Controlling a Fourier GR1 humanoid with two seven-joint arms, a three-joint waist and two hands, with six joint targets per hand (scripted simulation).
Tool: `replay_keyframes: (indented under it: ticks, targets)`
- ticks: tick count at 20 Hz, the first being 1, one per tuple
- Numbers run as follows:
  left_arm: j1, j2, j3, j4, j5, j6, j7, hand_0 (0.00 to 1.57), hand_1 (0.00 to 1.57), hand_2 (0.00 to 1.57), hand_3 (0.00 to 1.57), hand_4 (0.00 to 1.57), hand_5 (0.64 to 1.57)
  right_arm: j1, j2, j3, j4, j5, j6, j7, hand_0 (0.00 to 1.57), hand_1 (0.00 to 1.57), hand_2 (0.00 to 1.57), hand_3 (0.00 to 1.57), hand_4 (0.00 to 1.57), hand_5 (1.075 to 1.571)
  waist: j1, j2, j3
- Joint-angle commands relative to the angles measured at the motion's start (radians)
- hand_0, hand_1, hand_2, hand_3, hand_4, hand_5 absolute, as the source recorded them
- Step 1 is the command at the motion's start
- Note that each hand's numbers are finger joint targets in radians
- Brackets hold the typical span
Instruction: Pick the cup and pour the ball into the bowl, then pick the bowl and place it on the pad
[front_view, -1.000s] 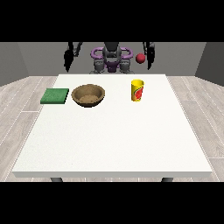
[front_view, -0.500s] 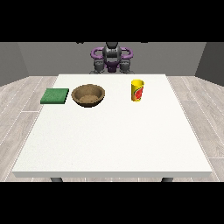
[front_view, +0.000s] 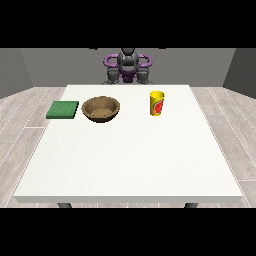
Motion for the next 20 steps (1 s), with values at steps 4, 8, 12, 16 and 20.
replay_keyframes:
  ticks: [4,8,12,16,20]
  targets:
    - [-0.19,0.035,0.045,0.05,-0.034,-0.025,-0.134,0.0,0.0,0.0,0.0,0.0,1.512,-0.24,-0.031,-0.078,0.016,0.03,0.035,-0.036,0.0,0.0,0.0,0.0,0.0,1.57,-0.067,0.33,0.0003]
    - [-0.307,0.088,0.149,0.136,-0.069,-0.005,-0.256,0.0,0.0,0.0,0.0,0.0,1.509,-0.298,-0.069,-0.123,-0.011,-0.022,0.111,-0.091,0.0,0.0,0.0,0.0,0.0,1.57,-0.133,0.497,0.0004]
    - [-0.438,0.171,0.208,0.225,-0.141,0.022,-0.322,0.0,0.0,0.0,0.0,0.0,1.459,-0.316,-0.04,-0.11,-0.012,-0.024,0.122,-0.166,0.0,0.0,0.0,0.0,0.0,1.568,-0.194,0.599,0.0006]
    - [-0.322,0.154,0.201,0.345,-0.166,-0.036,-0.522,0.0,0.0,0.0,0.0,0.0,1.434,-0.256,-0.08,-0.146,-0.063,-0.071,0.189,-0.183,0.0,0.0,0.0,0.0,0.0,1.566,-0.196,0.606,0.0002]
    - [-0.284,0.15,0.243,0.484,-0.138,-0.074,-0.661,0.0,0.0,0.0,0.0,0.0,1.417,-0.27,-0.126,-0.232,-0.115,-0.119,0.23,-0.168,0.0,0.0,0.0,0.0,0.0,1.569,-0.209,0.641,-0.0001]
